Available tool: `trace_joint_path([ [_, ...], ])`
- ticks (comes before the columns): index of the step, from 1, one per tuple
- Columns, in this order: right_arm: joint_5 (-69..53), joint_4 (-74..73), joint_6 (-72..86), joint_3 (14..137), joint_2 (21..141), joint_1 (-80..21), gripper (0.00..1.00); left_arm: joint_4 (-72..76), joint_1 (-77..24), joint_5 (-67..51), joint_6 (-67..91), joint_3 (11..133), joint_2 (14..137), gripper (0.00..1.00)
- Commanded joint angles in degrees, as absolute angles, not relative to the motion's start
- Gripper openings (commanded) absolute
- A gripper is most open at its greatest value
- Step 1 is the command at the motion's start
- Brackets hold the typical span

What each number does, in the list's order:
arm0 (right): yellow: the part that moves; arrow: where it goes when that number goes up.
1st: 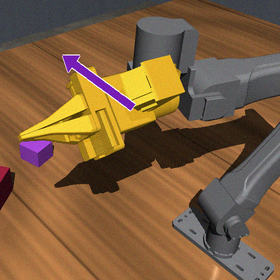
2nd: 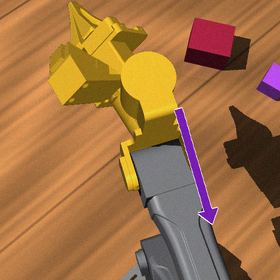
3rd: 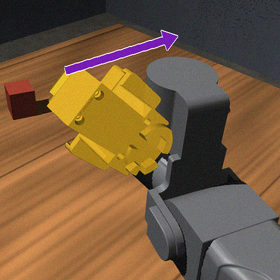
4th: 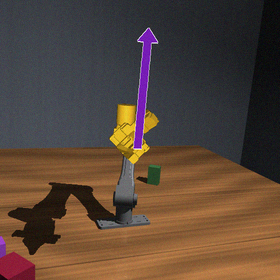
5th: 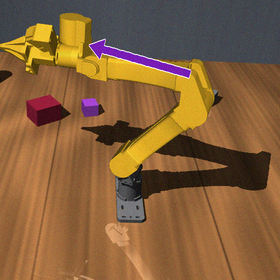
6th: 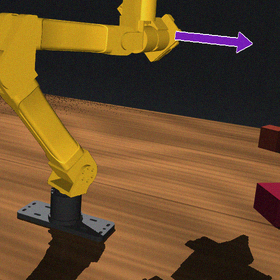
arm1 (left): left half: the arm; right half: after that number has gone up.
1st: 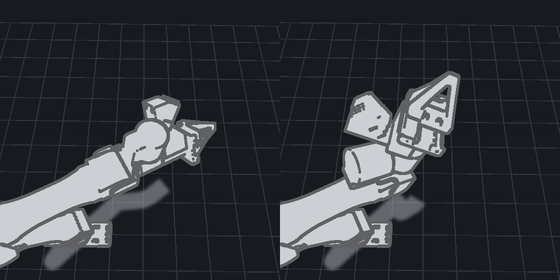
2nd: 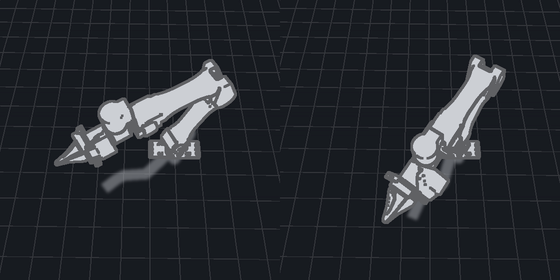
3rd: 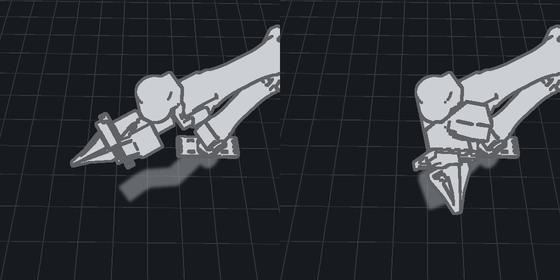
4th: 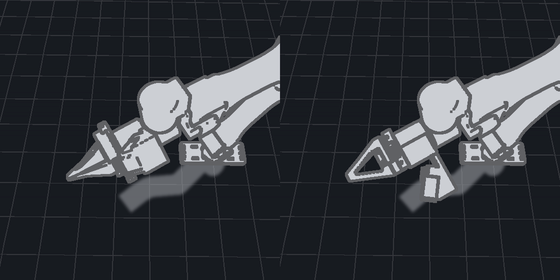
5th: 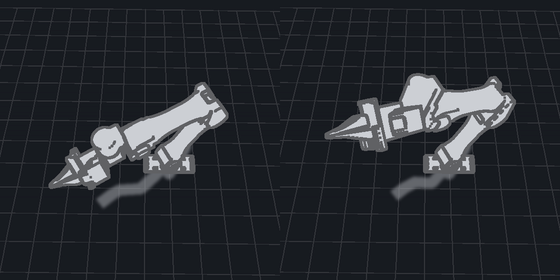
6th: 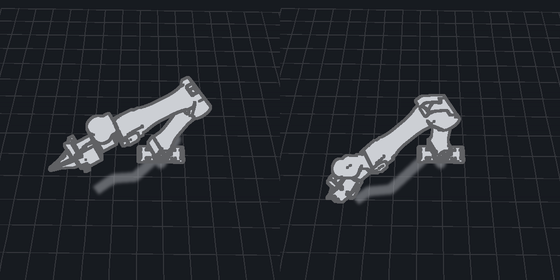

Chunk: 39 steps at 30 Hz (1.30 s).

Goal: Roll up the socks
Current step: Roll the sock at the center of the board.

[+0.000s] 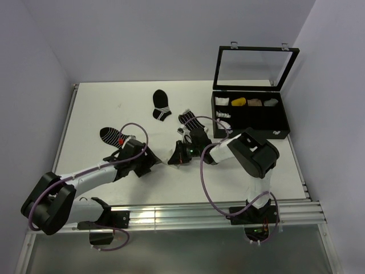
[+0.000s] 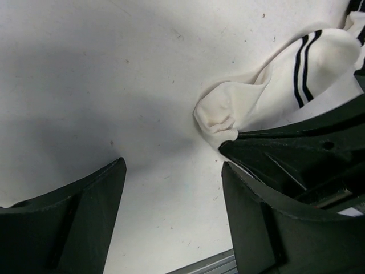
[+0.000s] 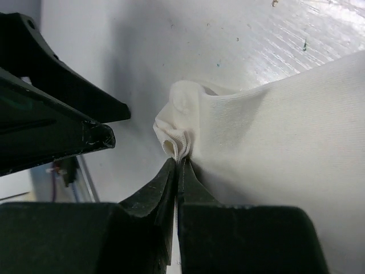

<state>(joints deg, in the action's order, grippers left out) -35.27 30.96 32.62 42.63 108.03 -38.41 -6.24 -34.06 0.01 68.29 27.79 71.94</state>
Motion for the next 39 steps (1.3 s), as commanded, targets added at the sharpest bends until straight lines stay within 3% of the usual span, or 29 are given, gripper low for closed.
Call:
trace_joint_path([
  [1,-42.3,34.7,38.2,42.3,110.9,-36.7,0.00,-3.5,-34.3,1.6,68.5,26.3,72.9,0.74],
  [33,-40.9,32.5,47.1,41.2,119.0,-31.4,0.03,-0.5,-35.1,-1.3,66.3,29.4,86.6,0.54],
  [39,-40.3,31.3,46.8,41.5,119.4,-31.2,0.04,-0.5,-35.4,-1.8,65.9,29.8,89.8,0.47],
])
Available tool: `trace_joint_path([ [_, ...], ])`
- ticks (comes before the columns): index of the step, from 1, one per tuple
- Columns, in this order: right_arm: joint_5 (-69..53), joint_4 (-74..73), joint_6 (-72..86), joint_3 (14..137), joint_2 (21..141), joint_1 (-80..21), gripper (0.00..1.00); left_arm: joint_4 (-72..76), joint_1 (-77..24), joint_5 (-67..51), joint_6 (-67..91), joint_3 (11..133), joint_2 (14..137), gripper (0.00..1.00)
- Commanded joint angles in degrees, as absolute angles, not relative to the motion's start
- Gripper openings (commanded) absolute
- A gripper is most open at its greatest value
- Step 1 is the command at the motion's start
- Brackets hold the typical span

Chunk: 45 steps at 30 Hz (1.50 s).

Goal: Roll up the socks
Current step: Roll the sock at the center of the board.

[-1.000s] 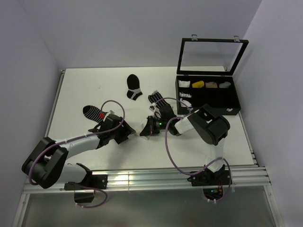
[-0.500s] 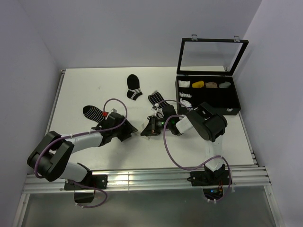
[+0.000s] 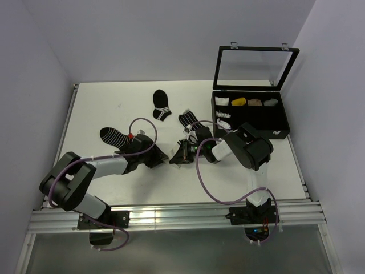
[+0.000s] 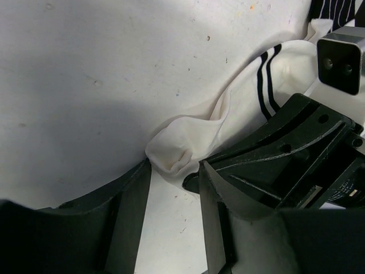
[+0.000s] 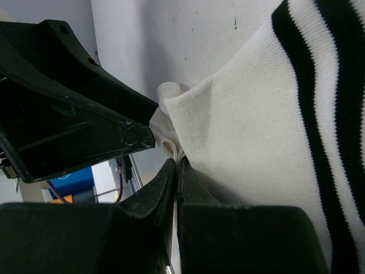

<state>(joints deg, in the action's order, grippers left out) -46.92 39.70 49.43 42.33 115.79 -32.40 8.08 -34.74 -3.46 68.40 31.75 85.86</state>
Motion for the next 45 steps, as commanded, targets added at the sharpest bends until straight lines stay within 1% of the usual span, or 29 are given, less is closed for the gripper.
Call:
trace_joint_path([
  [1,-40.1,31.1,46.8,41.5,119.3,-31.1,0.04,-0.5,-35.4,-2.0,65.9,29.6,90.0,0.45],
  [3,-40.2,31.0,46.9,41.5,119.6,-30.9,0.04,-0.5,-35.6,-2.3,65.7,29.7,90.3,0.43],
  [9,-41.1,32.3,47.7,41.5,120.7,-30.4,0.05,-0.6,-35.9,-2.3,65.0,29.2,88.4,0.45],
  [12,-41.5,32.6,47.7,41.4,120.7,-30.2,0.05,-1.7,-35.9,-1.6,64.5,28.7,86.5,0.49],
  [13,-41.5,32.7,47.7,41.4,120.7,-30.1,0.05,-2.0,-35.9,-1.3,64.4,28.5,86.0,0.54],
  [16,-41.7,32.6,47.7,41.4,120.4,-30.1,0.05,-3.1,-35.9,-0.5,64.2,27.7,84.2,0.62],
  [18,-41.9,32.6,47.7,41.4,120.3,-30.1,0.05,-3.5,-35.9,-0.3,64.2,27.2,83.7,0.65],
  [20,-42.1,33.1,47.9,41.2,120.5,-30.0,0.05,-3.3,-35.9,-0.3,64.1,27.2,84.1,0.66],
  [35,-43.3,34.7,48.8,41.3,122.0,-29.3,0.06,-2.0,-35.9,-1.6,62.6,29.0,90.6,0.50],
  [45,-43.9,35.6,49.2,41.1,122.5,-28.7,0.06,-2.4,-35.8,-1.1,62.5,27.4,87.2,0.50],
])
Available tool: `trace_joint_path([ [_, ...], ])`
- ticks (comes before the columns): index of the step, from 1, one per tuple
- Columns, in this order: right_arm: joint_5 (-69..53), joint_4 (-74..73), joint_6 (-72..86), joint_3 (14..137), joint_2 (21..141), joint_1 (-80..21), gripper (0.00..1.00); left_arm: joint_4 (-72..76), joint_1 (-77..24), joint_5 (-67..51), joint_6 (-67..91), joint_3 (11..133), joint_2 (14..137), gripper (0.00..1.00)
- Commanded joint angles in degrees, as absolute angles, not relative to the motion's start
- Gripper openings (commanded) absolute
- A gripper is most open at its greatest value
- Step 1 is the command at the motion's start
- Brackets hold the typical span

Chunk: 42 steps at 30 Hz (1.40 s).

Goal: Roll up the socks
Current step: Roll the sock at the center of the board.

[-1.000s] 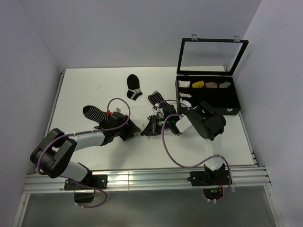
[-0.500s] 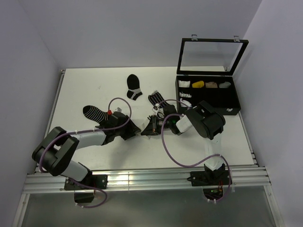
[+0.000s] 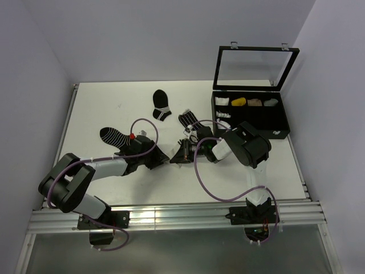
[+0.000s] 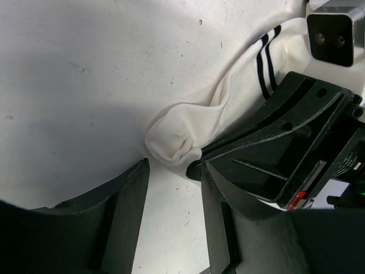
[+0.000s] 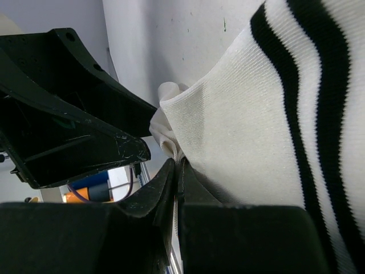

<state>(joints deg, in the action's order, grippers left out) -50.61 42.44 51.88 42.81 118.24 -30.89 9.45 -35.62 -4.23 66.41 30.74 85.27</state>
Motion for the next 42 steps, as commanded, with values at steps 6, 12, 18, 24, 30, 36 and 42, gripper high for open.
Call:
trace_joint_path([
  [6,-43.6,34.7,48.4,41.2,121.8,-28.7,0.06,-2.5,-35.9,-1.1,62.1,28.6,90.3,0.47],
  [12,-43.2,33.6,47.6,41.5,121.8,-28.7,0.06,-3.1,-35.9,-0.7,62.3,29.4,91.6,0.40],
  [18,-42.0,31.6,46.2,41.3,120.5,-28.7,0.10,-4.0,-35.9,-0.4,62.4,30.1,91.4,0.20],
  [24,-39.0,25.8,42.7,41.9,115.9,-29.1,0.18,-5.5,-36.0,-0.5,61.9,31.2,91.2,0.00],
  [30,-30.4,16.0,35.9,42.3,104.9,-31.3,0.30,-12.7,-36.2,1.6,60.2,34.9,88.9,0.00],
  [36,-11.5,11.1,26.5,40.5,91.1,-37.6,0.36,-18.6,-36.1,3.3,58.0,39.5,88.1,0.00],
  [42,6.0,11.8,15.5,39.7,83.9,-50.0,0.36,-21.6,-36.2,2.4,56.0,42.7,90.7,0.00],
])
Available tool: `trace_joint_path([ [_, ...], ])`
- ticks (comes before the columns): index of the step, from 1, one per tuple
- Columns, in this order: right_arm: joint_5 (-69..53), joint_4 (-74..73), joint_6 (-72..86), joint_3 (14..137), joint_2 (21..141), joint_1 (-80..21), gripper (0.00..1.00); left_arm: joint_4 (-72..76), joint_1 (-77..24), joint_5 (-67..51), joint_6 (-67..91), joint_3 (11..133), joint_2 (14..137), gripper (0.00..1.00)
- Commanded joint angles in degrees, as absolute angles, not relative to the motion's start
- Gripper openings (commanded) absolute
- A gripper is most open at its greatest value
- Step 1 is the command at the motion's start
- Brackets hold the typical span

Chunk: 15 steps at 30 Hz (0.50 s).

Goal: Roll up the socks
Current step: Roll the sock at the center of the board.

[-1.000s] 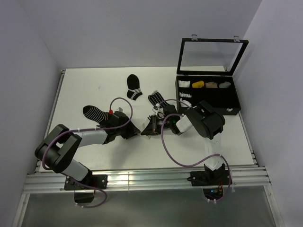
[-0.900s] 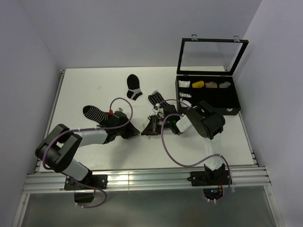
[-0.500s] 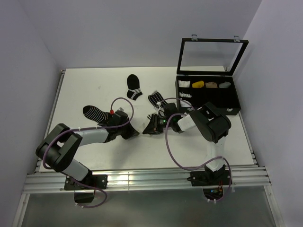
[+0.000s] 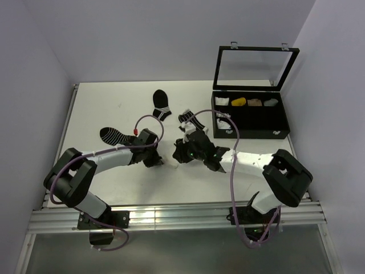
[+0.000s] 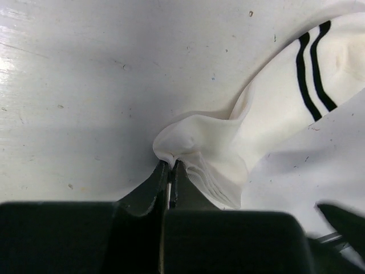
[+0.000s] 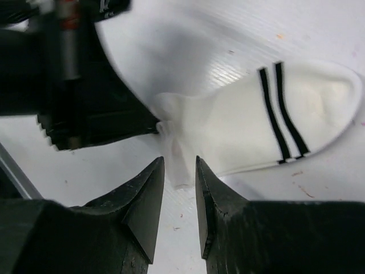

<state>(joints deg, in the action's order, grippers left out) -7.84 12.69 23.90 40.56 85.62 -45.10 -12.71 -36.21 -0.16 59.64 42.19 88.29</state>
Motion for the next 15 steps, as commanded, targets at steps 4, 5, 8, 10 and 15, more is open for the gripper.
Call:
trace_joint_path([
  [4,11.2,15.0,11.4,39.9,85.0,-55.9,0.36,-22.1,-36.2,1.3,55.2,43.7,91.7,0.00],
  [5,11.9,15.6,10.9,40.0,85.3,-56.8,0.36,-22.6,-36.2,1.2,54.8,43.9,91.8,0.00],
  [8,14.7,17.5,8.8,40.8,87.4,-60.4,0.36,-23.6,-36.2,1.4,54.2,44.6,92.1,0.00],
  [10,15.8,18.2,7.7,41.7,89.3,-61.7,0.36,-23.6,-36.2,1.2,54.1,44.6,92.2,0.00],
  [15,15.0,18.8,6.9,43.8,92.5,-63.7,0.32,-23.5,-36.2,0.7,53.9,44.7,92.3,0.00],
])
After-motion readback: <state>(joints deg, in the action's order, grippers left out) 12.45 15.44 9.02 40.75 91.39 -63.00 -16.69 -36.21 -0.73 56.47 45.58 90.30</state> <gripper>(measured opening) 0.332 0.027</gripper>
